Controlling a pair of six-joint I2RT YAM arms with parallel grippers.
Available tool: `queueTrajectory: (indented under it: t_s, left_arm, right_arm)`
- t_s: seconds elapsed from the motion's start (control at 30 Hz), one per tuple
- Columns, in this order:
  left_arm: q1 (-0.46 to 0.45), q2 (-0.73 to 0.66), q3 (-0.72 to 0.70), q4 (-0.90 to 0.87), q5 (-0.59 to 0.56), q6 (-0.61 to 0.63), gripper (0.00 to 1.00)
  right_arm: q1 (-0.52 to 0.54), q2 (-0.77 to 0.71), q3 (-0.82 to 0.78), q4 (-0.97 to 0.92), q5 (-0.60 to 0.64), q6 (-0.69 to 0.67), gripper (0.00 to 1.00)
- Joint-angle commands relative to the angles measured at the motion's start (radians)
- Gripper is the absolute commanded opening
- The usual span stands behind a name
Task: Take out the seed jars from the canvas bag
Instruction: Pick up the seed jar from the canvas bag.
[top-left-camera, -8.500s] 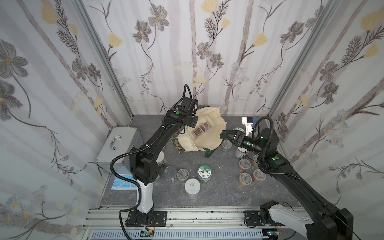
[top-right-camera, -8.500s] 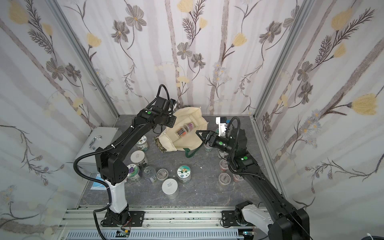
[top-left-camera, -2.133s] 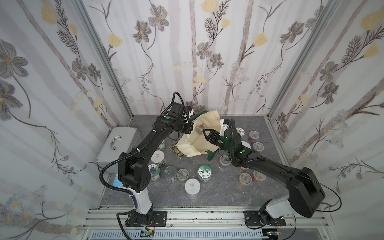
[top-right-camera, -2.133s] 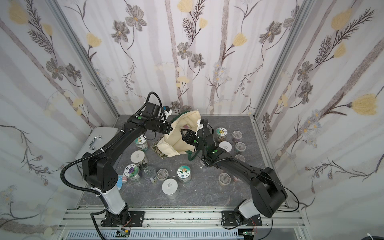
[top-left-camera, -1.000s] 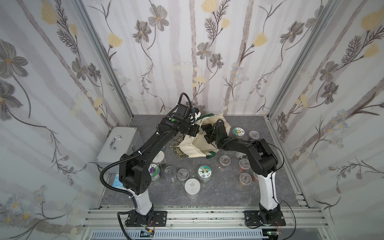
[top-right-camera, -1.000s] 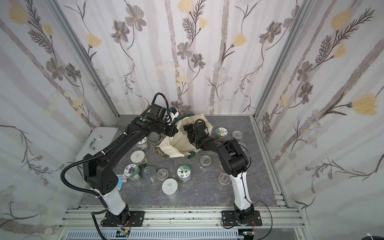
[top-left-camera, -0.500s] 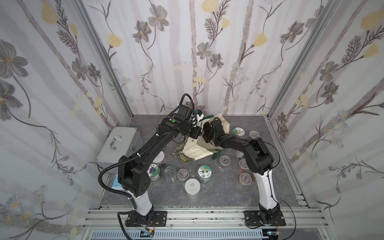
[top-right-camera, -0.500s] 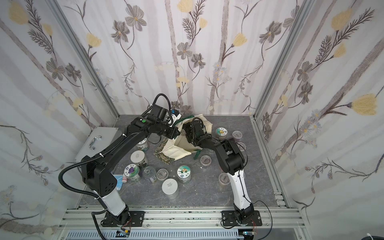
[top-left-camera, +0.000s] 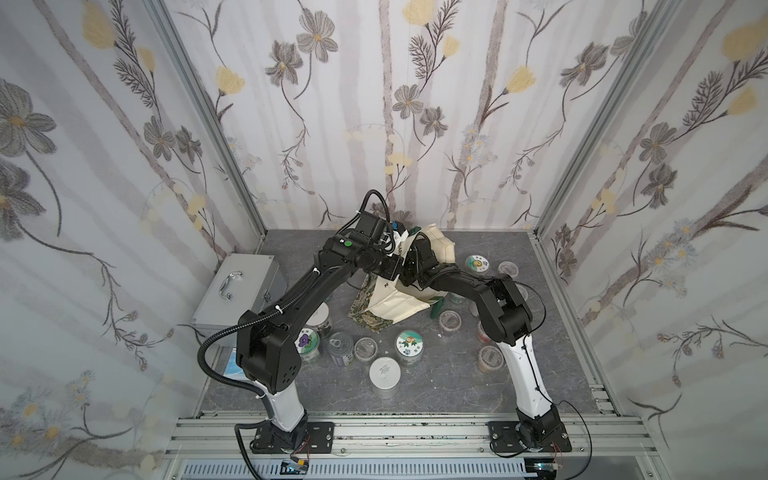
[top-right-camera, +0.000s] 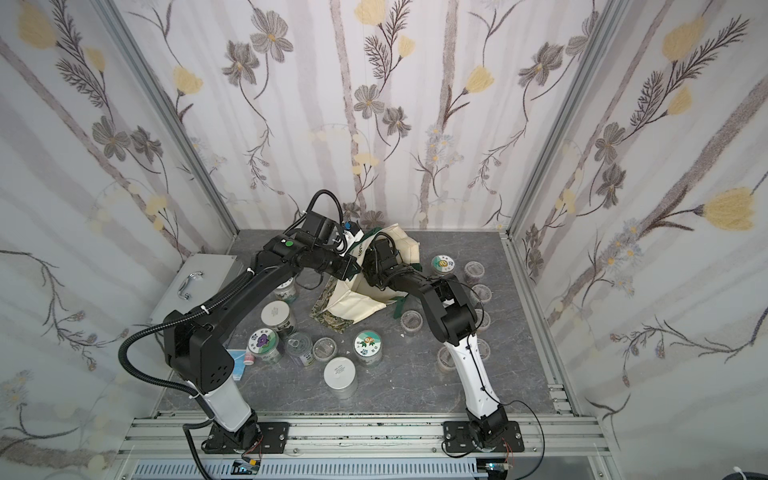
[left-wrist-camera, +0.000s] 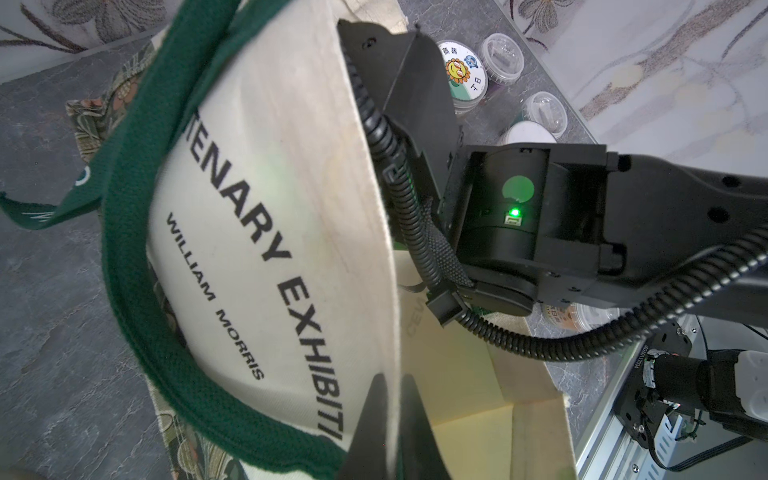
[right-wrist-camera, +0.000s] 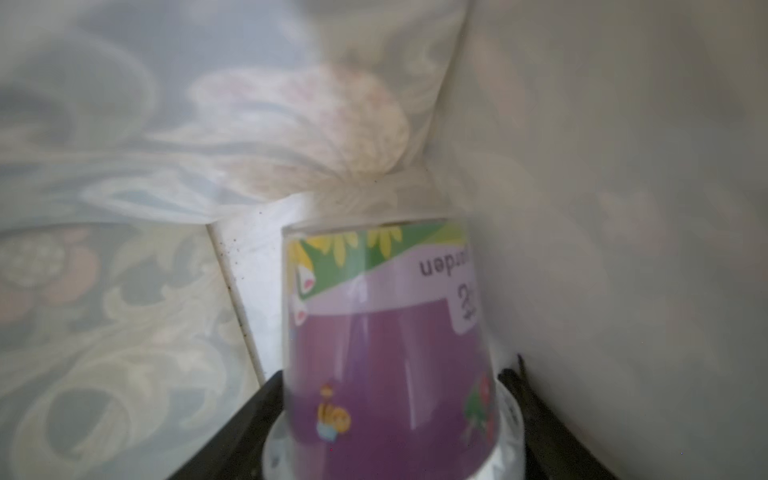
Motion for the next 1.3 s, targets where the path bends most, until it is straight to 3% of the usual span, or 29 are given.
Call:
queueTrajectory:
  t_s: [0.0, 0.27, 0.7, 1.07, 1.27]
  left_arm:
    - [0.000, -0.020, -0.015, 0.035, 0.036, 0.026, 0.00]
    - [0.009, -0.042, -0.050, 0.049, -0.064, 0.046, 0.00]
    - [0.026, -0.071, -0.169, 0.143, -0.110, 0.032, 0.00]
    - [0.054, -0.074, -0.184, 0.163, -0.120, 0.018, 0.00]
    - [0.111, -0.081, -0.210, 0.236, -0.070, -0.048, 0.00]
  right_arm:
    - [-0.009, -0.004, 0.003, -0.029, -0.023, -0.010, 0.68]
    - [-0.016, -0.136, -0.124, 0.086, -0.008, -0.037, 0.47]
    - [-0.025, -0.415, -0.486, 0.367, -0.031, -0.050, 0.47]
    - [-0.025, -0.610, -0.613, 0.452, -0.101, -0.061, 0.48]
    - [-0.030, -0.758, -0.690, 0.442, -0.168, -0.071, 0.48]
